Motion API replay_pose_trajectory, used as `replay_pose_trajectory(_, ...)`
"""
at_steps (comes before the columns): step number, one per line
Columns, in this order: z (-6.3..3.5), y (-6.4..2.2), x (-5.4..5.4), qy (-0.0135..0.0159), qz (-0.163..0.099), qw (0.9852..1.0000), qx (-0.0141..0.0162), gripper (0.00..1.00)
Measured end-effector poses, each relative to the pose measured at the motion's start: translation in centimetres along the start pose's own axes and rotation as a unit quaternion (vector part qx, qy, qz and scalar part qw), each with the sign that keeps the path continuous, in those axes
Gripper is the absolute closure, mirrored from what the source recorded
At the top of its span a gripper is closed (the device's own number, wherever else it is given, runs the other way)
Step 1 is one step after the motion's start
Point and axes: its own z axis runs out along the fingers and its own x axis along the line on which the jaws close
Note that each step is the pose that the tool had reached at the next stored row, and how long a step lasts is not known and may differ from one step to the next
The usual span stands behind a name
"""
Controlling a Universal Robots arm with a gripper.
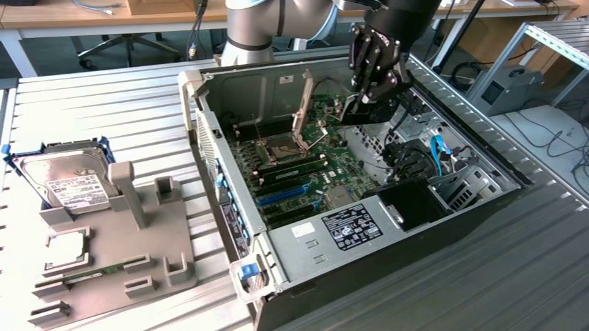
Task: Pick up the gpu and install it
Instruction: 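Insert the gpu into the slot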
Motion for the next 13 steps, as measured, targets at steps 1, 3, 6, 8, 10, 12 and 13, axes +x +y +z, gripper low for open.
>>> replay_pose_trajectory(1,0.00,0.00,0.00,0.0001,-0.002,1.0000,-0.0001,0.74)
replay_pose_trajectory(3,0.00,0.00,0.00,0.0001,-0.006,1.0000,-0.0001,0.74)
replay_pose_trajectory(6,0.00,0.00,0.00,0.0002,-0.011,0.9999,-0.0003,0.74)
replay_pose_trajectory(8,0.00,0.00,0.00,0.0004,-0.014,0.9999,-0.0004,0.74)
replay_pose_trajectory(10,0.00,0.00,0.00,0.0004,-0.018,0.9998,-0.0005,0.74)
replay_pose_trajectory(12,0.00,0.00,0.00,0.0005,-0.021,0.9998,-0.0005,0.74)
replay_pose_trajectory(13,0.00,0.00,0.00,0.0006,-0.022,0.9997,-0.0006,0.74)
